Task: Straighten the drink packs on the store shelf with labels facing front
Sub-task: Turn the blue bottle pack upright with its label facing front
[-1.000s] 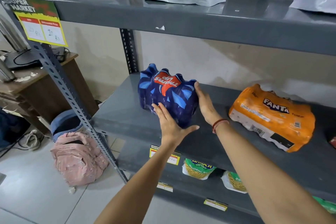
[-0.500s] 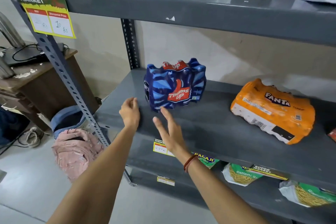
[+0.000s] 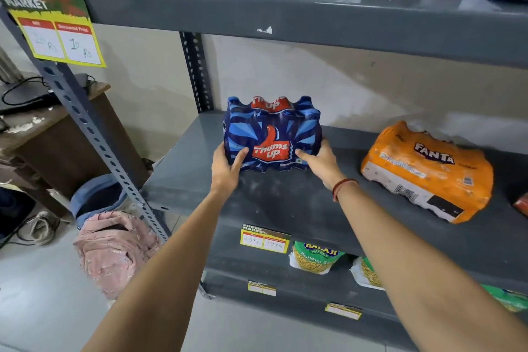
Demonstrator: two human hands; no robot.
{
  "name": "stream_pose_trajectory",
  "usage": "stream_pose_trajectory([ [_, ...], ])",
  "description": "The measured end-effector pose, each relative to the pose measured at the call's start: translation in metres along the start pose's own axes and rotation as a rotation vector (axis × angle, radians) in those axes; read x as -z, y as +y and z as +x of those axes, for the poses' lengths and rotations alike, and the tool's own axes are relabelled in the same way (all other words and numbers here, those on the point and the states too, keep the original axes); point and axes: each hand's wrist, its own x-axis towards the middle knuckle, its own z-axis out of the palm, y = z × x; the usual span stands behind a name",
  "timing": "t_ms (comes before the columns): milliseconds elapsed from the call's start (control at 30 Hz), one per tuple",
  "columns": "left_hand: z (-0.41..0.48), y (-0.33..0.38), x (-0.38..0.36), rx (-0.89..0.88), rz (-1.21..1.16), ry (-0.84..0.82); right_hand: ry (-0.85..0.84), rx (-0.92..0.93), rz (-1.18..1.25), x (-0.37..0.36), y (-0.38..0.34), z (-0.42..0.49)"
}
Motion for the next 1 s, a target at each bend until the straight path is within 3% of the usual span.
stream_pose_trajectory([
  [133,0.007,0.001,0.011,0.013,0.032,-0.052,0.107,0.138,-0.103,-0.01,0.009,-0.016],
  [333,0.007,0.003,0.038,0.03,0.043,-0.151,0.126,0.269,-0.19,-0.015,0.013,-0.039],
  [1000,-0.051,-0.006,0.11,0.018,0.157,-0.234,0.182,0.284,-0.119,-0.049,0.018,-0.13],
])
